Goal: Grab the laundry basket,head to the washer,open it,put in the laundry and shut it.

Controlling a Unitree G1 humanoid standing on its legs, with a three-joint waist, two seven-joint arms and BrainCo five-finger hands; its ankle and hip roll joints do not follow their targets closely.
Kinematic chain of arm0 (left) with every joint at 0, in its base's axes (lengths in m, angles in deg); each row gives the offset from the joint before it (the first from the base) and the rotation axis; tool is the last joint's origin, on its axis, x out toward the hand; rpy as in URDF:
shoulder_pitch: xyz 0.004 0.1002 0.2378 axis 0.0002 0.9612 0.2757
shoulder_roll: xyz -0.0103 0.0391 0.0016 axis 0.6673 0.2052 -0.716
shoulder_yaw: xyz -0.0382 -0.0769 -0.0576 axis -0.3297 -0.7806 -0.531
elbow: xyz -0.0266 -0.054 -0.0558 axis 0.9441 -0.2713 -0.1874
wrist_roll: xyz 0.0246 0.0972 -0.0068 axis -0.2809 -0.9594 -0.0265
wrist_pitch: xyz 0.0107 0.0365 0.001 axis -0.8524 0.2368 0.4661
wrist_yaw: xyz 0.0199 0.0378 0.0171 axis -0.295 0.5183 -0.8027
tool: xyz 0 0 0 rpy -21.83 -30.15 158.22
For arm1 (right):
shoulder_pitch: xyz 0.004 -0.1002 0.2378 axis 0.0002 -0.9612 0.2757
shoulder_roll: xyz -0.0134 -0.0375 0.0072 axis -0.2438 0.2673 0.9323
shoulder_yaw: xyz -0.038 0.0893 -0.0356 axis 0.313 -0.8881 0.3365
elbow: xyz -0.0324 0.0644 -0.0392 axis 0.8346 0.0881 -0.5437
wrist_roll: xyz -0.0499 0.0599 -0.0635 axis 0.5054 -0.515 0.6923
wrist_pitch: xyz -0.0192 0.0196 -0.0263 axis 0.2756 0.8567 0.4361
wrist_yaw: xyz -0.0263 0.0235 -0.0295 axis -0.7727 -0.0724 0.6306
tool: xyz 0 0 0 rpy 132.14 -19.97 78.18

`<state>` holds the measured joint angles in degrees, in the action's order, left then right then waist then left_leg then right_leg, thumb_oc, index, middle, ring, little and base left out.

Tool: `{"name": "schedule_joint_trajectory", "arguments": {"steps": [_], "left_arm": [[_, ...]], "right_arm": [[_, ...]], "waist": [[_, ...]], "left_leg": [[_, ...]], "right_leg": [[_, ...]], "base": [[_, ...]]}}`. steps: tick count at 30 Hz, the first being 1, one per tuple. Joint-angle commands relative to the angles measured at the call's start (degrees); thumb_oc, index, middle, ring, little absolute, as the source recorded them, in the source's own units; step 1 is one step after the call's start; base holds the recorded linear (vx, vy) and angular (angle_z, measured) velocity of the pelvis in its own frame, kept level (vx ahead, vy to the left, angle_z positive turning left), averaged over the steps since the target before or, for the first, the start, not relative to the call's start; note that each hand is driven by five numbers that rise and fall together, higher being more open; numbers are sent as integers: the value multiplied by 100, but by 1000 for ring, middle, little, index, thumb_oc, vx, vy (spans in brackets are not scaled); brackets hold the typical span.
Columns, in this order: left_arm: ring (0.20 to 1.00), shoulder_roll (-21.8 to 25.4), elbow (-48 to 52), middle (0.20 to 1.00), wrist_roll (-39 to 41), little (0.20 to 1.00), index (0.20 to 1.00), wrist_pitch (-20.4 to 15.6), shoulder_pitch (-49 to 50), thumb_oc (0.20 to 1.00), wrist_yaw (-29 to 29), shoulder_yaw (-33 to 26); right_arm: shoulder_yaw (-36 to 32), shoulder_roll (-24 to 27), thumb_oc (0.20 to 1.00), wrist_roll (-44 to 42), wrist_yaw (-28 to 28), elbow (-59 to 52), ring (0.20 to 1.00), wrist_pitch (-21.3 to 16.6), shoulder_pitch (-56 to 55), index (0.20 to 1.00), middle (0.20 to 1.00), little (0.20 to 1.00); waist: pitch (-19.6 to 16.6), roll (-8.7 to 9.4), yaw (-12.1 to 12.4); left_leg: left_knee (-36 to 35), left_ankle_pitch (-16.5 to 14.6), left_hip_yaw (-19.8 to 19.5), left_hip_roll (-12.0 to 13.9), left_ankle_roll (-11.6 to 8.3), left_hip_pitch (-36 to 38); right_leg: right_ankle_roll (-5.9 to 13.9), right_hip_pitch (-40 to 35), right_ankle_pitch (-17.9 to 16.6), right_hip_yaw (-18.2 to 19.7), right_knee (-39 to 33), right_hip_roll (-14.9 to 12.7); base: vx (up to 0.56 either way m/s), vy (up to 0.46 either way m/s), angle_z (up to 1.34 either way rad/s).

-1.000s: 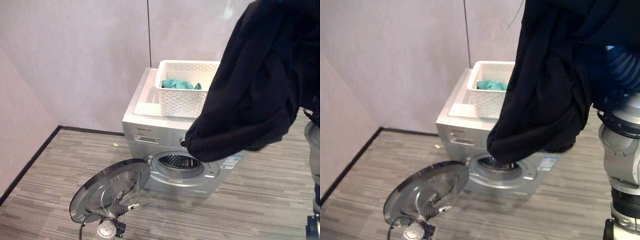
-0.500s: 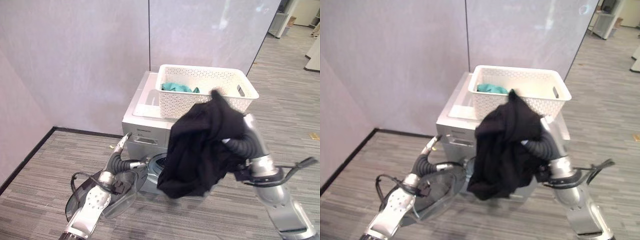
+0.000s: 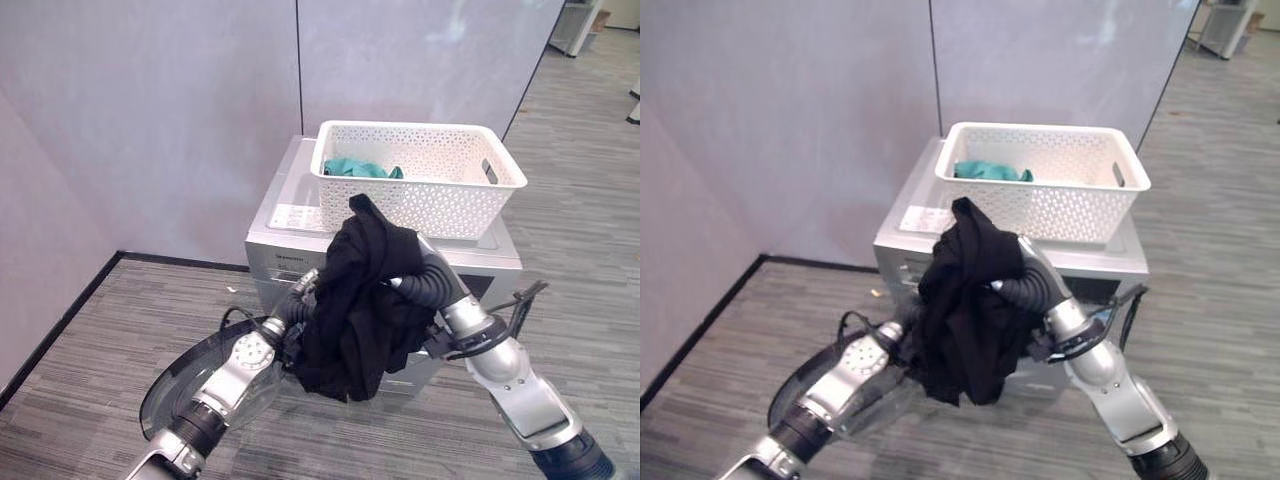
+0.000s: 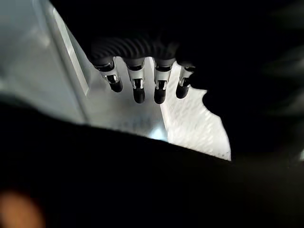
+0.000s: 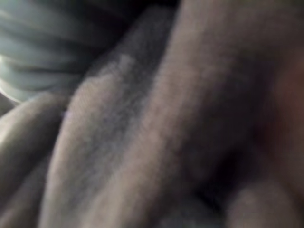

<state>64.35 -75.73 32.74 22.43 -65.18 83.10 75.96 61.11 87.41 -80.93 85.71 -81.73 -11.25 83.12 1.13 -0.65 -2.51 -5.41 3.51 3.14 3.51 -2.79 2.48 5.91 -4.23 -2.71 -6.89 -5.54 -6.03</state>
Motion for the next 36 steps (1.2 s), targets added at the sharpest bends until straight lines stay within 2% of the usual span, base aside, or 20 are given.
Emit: {"name": "schedule_joint_trajectory", "arguments": {"steps": [1,2,3,8,9,10,16,31,36], "left_arm": [[1000,-135,-552,1000,-69,1000,1000,-144,-789,1000,-36,234],[1000,-135,-552,1000,-69,1000,1000,-144,-789,1000,-36,234],[1000,-354,-654,1000,35,1000,1000,-186,-836,1000,-87,383],[1000,-501,-555,1000,340,1000,1000,-243,-945,1000,-115,592],[1000,-411,-110,1000,723,1000,1000,-433,-1026,1000,-97,747],[1000,-401,-35,1000,738,1000,1000,-452,-1035,1000,-118,774],[1000,-535,-32,1000,525,1000,1000,-456,-1218,1000,7,1116],[1000,-535,-32,1000,525,1000,1000,-456,-1218,1000,7,1116],[1000,-574,5,1000,339,1000,1000,-492,-1168,1000,95,1345]], "right_arm": [[-87,-146,200,-206,326,-201,200,-189,518,200,200,200],[-87,-146,200,-206,326,-201,200,-189,518,200,200,200],[-32,-203,200,-223,387,-171,200,-188,548,200,200,200],[22,-253,200,-259,453,-150,200,-180,544,200,200,200],[28,-319,200,-343,540,-113,200,-181,478,200,200,200],[44,-362,200,-376,571,-86,200,-196,475,200,200,200],[204,-585,200,-698,620,54,200,-197,546,200,200,200],[204,-585,200,-698,620,55,200,-197,546,200,200,200],[365,-678,200,-761,629,139,200,-203,669,200,200,200]], "waist": [[-74,119,-6],[-74,119,-6],[-58,115,-27],[-20,107,-60],[21,99,-71],[26,103,-68],[75,97,-81],[75,98,-80],[124,95,-52]], "left_leg": [[41,-336,-114,120,-36,-78],[41,-337,-114,120,-36,-78],[41,-336,-107,126,-31,-73],[41,-329,-94,138,-29,-88],[41,-319,-100,146,-32,-99],[41,-319,-103,148,-37,-97],[41,-311,-112,161,-51,-110],[41,-311,-112,161,-51,-110],[41,-313,-127,154,-55,-113]], "right_leg": [[132,-188,427,-70,61,-244],[132,-189,427,-70,61,-244],[128,-189,437,-66,63,-243],[118,-179,442,-59,77,-240],[114,-180,453,-77,90,-237],[111,-190,461,-90,91,-235],[97,-182,480,-106,109,-233],[97,-182,480,-106,109,-233],[88,-196,494,-123,107,-228]], "base": [[0,0,0],[0,0,0],[0,0,0],[0,0,0],[0,0,0],[0,0,0],[-2,-5,2],[0,0,0],[0,0,0]]}}
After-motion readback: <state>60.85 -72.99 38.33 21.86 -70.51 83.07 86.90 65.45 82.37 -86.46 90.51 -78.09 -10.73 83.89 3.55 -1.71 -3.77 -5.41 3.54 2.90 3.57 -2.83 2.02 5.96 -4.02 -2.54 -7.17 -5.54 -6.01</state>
